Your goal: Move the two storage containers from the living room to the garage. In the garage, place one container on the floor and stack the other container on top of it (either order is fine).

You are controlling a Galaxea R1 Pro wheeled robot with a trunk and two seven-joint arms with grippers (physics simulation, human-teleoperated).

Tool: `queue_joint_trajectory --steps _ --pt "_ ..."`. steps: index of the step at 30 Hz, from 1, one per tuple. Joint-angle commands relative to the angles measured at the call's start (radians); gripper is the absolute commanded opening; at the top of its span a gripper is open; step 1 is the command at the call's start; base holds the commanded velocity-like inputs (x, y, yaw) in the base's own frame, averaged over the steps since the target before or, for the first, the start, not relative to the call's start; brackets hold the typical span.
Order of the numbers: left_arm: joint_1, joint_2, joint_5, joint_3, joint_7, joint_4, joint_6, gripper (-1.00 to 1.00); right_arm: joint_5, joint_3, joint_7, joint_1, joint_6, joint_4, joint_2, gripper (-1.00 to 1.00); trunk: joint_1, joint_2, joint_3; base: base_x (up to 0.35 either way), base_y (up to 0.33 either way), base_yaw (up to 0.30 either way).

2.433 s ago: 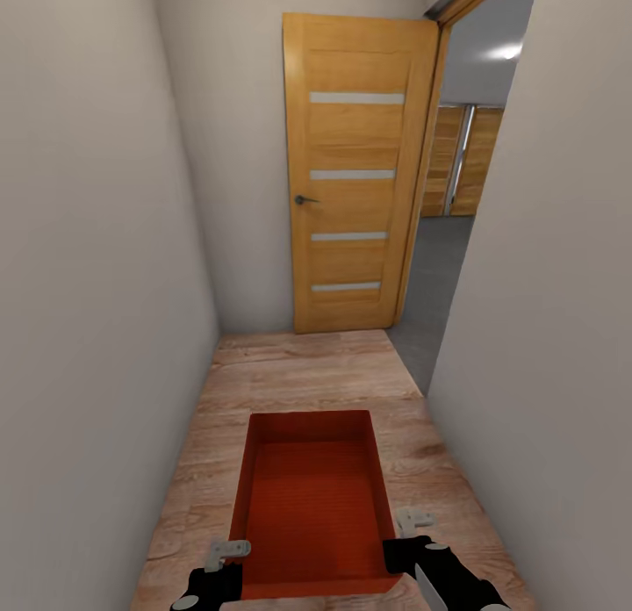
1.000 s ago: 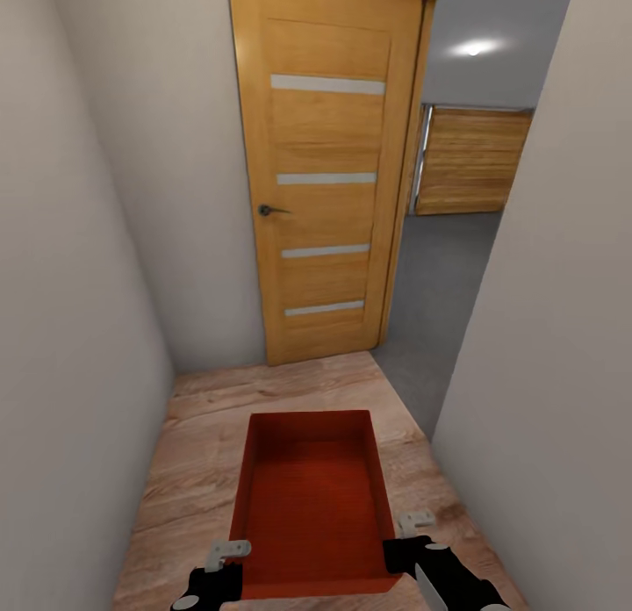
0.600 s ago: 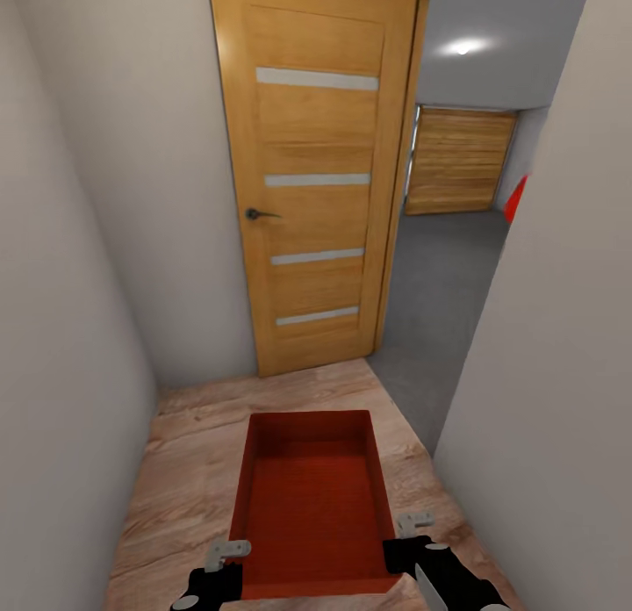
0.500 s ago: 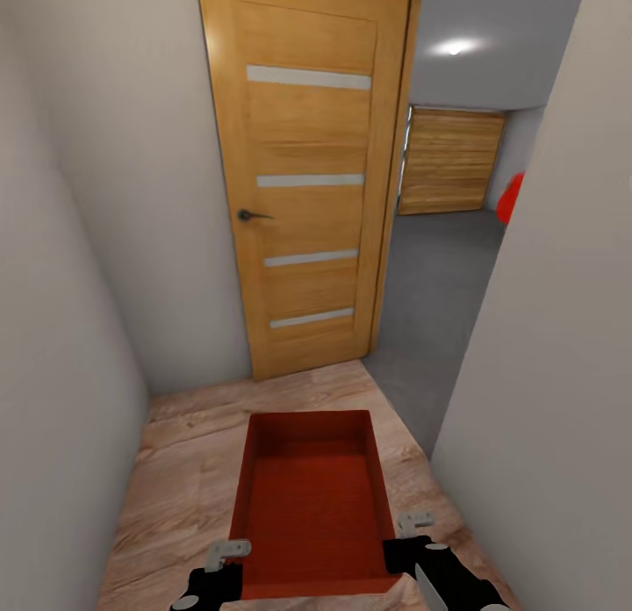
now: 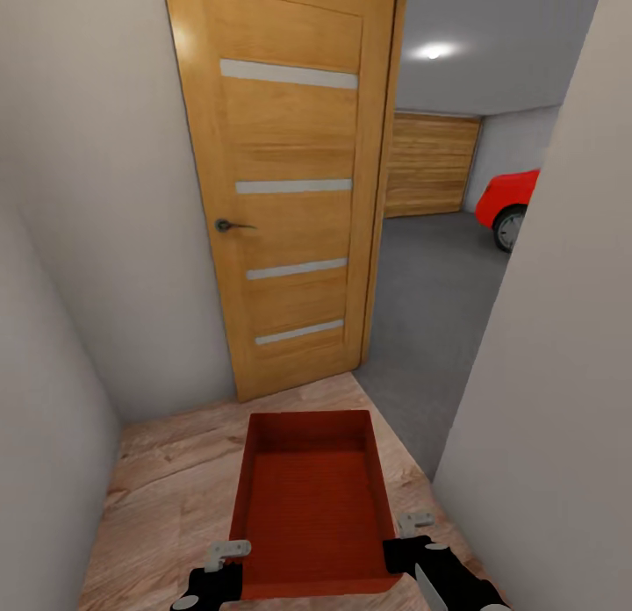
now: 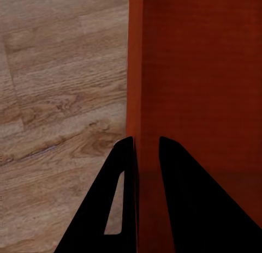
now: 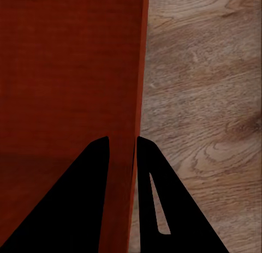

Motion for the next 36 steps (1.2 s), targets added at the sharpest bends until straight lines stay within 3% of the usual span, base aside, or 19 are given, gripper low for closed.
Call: queue_joint_trajectory --steps 1,13,36 --pt "0.000 0.011 0.008 -0.010 0.008 0.001 -0.003 -1.00 0.011 -0.015 0.003 -0.001 0.006 -0.004 -0.009 -1.00 0.001 0.000 0.000 0.341 0.138 -0.007" --pt "0.000 0.011 0.008 -0.010 0.008 0.001 -0.003 -1.00 0.011 -0.016 0.003 -0.001 0.007 -0.004 -0.009 -1.00 0.001 0.000 0.012 0.339 0.143 -0.032" --pt "0.000 0.011 0.008 -0.010 0.008 -0.002 -0.003 -1.00 0.011 -0.016 0.003 -0.001 0.007 -0.004 -0.009 -1.00 0.001 0.000 0.026 0.321 0.146 -0.229"
